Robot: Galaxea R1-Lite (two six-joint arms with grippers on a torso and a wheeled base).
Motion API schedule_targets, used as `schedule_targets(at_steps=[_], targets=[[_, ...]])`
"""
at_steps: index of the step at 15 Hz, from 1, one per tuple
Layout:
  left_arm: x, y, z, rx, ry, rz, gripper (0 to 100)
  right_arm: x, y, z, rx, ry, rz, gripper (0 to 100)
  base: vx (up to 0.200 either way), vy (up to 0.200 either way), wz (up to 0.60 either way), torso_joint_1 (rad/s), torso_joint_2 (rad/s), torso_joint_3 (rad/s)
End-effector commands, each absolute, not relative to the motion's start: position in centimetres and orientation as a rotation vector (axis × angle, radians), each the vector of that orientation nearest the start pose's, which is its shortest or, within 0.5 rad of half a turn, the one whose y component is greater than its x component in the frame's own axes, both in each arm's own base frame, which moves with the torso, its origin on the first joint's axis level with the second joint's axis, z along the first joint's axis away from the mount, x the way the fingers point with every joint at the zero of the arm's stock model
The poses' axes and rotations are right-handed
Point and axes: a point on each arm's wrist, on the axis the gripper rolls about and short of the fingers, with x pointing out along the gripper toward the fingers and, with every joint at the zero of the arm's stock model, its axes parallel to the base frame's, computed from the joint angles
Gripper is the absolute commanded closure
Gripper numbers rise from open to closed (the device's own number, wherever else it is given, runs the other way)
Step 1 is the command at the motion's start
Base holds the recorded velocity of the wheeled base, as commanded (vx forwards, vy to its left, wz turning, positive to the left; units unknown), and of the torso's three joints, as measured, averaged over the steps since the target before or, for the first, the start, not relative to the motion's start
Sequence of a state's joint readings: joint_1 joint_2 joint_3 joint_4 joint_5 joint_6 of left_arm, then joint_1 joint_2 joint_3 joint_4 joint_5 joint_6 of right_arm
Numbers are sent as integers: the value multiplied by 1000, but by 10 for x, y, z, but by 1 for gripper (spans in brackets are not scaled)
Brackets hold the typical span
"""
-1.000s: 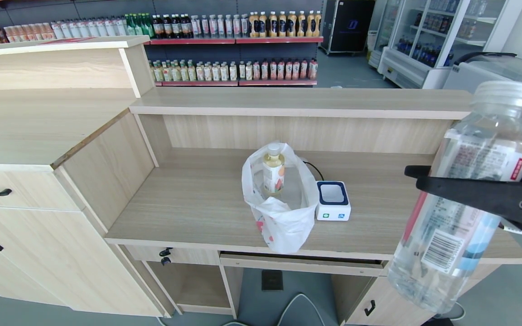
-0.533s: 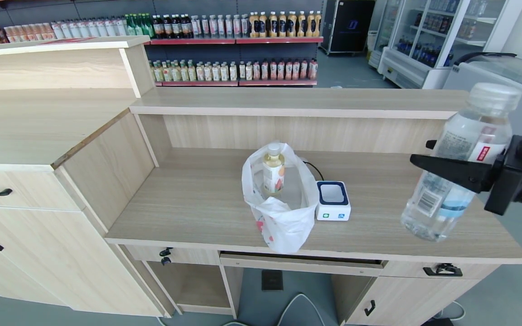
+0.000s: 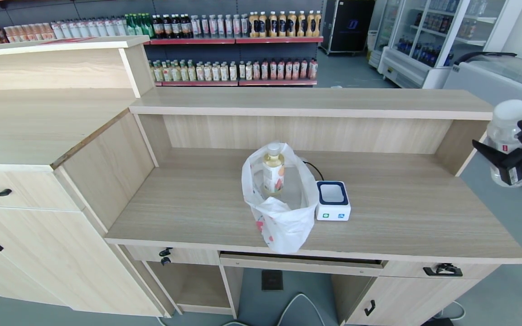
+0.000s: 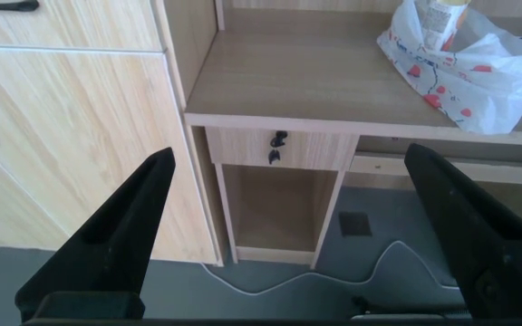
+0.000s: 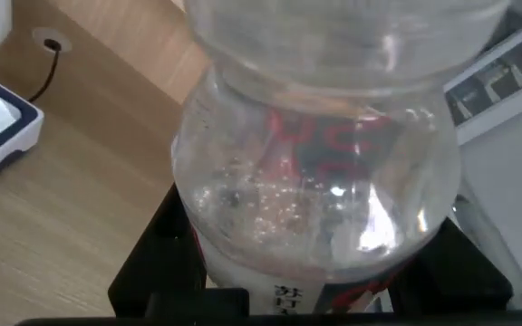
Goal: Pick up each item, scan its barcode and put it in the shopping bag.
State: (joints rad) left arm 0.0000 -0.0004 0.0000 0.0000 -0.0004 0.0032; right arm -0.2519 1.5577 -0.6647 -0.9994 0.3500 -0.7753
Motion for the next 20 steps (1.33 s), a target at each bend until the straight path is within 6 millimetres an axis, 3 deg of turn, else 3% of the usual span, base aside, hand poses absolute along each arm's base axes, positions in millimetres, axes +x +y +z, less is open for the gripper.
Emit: schedule_targets(at_steps=[1, 3, 6, 11, 13, 16, 20], targets=[[-23, 0, 75, 3, 0, 0, 0, 277, -68, 214, -822, -109, 48, 100, 0, 0, 600, 7, 2, 7], [-23, 0, 75, 3, 0, 0, 0, 281, -67, 219, -912, -154, 31, 100, 0, 0, 600, 2, 7, 2], [-23, 0, 75, 3, 0, 0, 0, 296, -64, 207, -959, -199, 42, 100, 0, 0, 600, 2, 2, -1], [-23, 0, 75, 3, 0, -2, 0, 326, -78, 168, -1048, -298, 184, 100, 0, 0, 120, 1, 0, 0], [-23, 0, 75, 3, 0, 0, 0, 338, -88, 140, -1010, -322, 379, 100, 0, 0, 0, 0, 0, 0], [-23, 0, 75, 3, 0, 0, 0, 353, -93, 122, -964, -380, 566, 100, 0, 0, 0, 0, 0, 0], [-23, 0, 75, 3, 0, 0, 0, 361, -98, 104, -974, -377, 604, 100, 0, 0, 0, 0, 0, 0]])
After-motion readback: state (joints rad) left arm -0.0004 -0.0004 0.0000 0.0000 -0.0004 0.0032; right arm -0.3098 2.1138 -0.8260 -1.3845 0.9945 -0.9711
